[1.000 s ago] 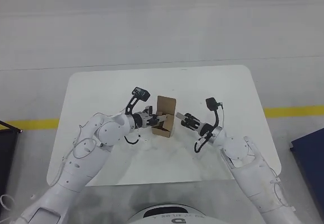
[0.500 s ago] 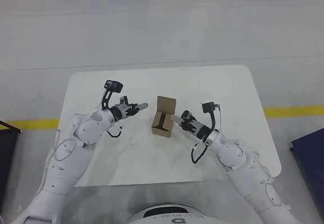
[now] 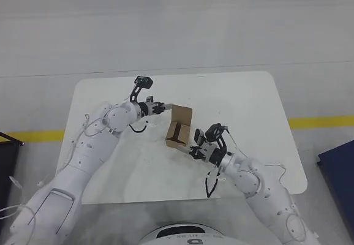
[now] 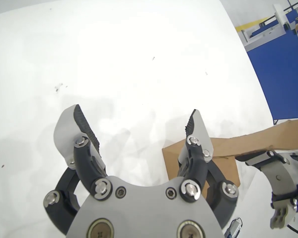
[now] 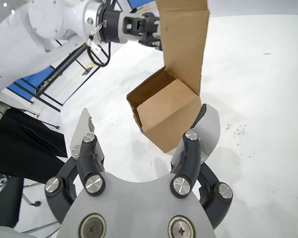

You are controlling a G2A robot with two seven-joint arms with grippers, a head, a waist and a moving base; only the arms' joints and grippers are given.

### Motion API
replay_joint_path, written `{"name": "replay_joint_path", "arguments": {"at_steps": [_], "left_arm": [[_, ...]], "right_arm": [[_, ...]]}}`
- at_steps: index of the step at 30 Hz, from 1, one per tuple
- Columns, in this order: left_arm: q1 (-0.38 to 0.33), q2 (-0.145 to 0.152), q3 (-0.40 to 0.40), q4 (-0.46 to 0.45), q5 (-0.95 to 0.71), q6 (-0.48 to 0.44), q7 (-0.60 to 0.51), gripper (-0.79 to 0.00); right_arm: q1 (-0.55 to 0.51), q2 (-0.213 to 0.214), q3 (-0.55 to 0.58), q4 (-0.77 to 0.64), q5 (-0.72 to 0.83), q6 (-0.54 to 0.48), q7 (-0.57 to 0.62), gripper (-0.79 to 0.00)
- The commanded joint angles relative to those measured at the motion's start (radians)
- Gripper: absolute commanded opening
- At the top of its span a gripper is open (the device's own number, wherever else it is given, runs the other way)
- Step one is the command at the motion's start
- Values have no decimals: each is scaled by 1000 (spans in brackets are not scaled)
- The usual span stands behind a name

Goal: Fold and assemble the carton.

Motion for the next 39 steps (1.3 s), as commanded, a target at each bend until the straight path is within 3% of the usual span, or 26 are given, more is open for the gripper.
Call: {"name": "replay_joint_path", "arguments": {"at_steps": [1,8,12,16,23,27,39], "left_arm": [[-25,-15,27,33,-22,-21,14,0],[-44,-34,47,77,-94,-135,28,0],[-17,-22,25,51,-94,-188,13,0],[39,0,-13,-21,-79,-200,-8,0],[151,40,-81,-170,2,-169,-58,0],[191,52,-103,-208,25,-143,-63,0],[207,51,-80,-234,58,-108,-65,0]], "right_arm": [[-6,2,-6,-9,-110,37,-17,-74],[14,-6,-51,41,-239,138,-78,-142],[38,-14,-54,79,-203,178,-100,-219],[55,-16,-37,106,-180,206,-110,-222],[62,-14,-7,120,-159,225,-107,-191],[68,-17,-15,122,-152,226,-96,-188],[-8,-2,80,37,-19,179,-75,-197]]}}
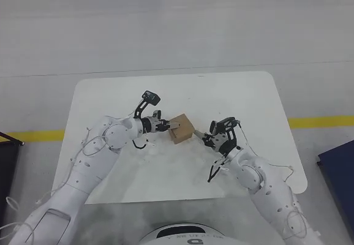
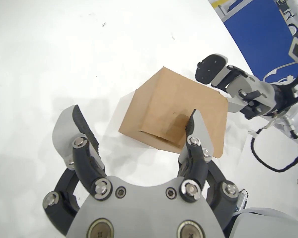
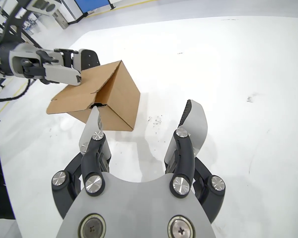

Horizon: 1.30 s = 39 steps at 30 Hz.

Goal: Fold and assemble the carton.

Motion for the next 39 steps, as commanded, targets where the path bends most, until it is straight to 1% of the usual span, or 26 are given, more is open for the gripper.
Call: {"name": "replay_joint_path", "arguments": {"at_steps": [1,3,5,8,10,24,34,39], "left_arm": [[-3,-2,10,6,6,2,-3,0],[-7,-4,19,12,8,5,-6,0],[-11,-6,26,16,7,6,-4,0],[-14,-8,33,20,4,7,-2,0],[-16,-8,34,22,4,8,-2,0],[-3,-9,43,6,-3,13,-1,0],[2,-8,44,-11,-6,14,0,0],[7,-8,46,-16,-15,14,-1,0]], "right_arm": [[-19,3,14,-30,15,-12,5,-197],[-33,5,18,-55,15,-18,11,-212],[-39,6,14,-66,1,-19,16,-203],[-28,3,-11,-44,-45,1,18,-222],[-16,0,-26,-26,-48,4,16,-243],[9,-10,-83,15,-86,13,-5,-225],[24,-12,-67,43,-83,43,-27,-283],[19,-13,-85,28,-100,31,-25,-274]]}}
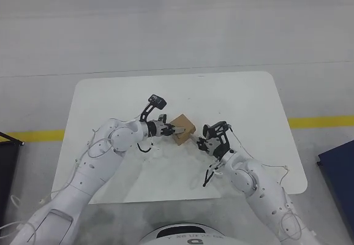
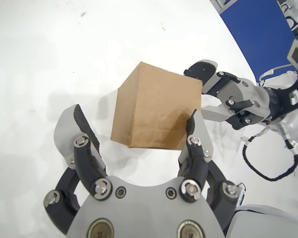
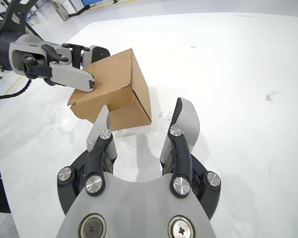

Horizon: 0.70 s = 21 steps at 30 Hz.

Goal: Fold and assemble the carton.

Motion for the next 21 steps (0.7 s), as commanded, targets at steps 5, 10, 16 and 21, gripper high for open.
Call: {"name": "replay_joint_path", "arguments": {"at_steps": [5,10,16,21], "left_arm": [[4,-2,4,1,-19,1,1,0],[11,-3,4,6,-63,0,-3,0],[21,-9,-1,-3,-188,-7,-2,0],[40,1,-42,-25,-183,12,29,0]], "right_arm": [[5,-1,0,7,-2,7,-1,-305],[7,0,16,13,7,19,-8,-348],[6,-1,16,9,13,16,-15,-360],[-1,-1,28,-5,24,12,-29,-339]]}}
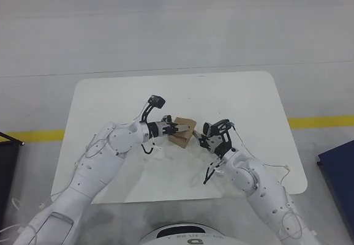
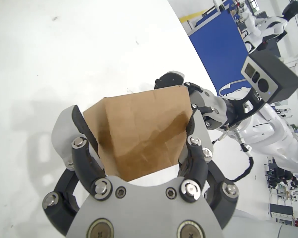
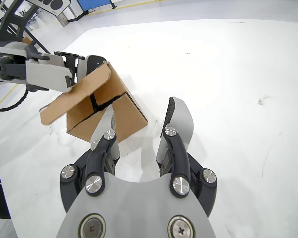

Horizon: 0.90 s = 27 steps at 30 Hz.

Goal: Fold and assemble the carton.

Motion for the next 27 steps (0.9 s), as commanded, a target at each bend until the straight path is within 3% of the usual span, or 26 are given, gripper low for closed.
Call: {"name": "replay_joint_path", "arguments": {"at_steps": [1,6,9,12,19,27], "left_arm": [[13,6,-21,-12,11,9,14,0],[43,16,-50,-40,26,20,26,0],[51,17,-52,-44,25,19,29,0],[55,17,-51,-32,14,14,39,0],[58,16,-56,5,-6,-4,62,0],[52,13,-42,26,-13,-14,66,0]], "right_arm": [[-4,1,8,-8,4,1,-7,-345],[-14,0,46,-27,65,35,-39,-357],[-33,0,69,-57,195,-18,-33,-413],[-58,6,89,-91,259,-90,13,-637],[-92,14,98,-138,284,-150,79,-776],[-62,9,60,-134,255,-144,86,-785]]}}
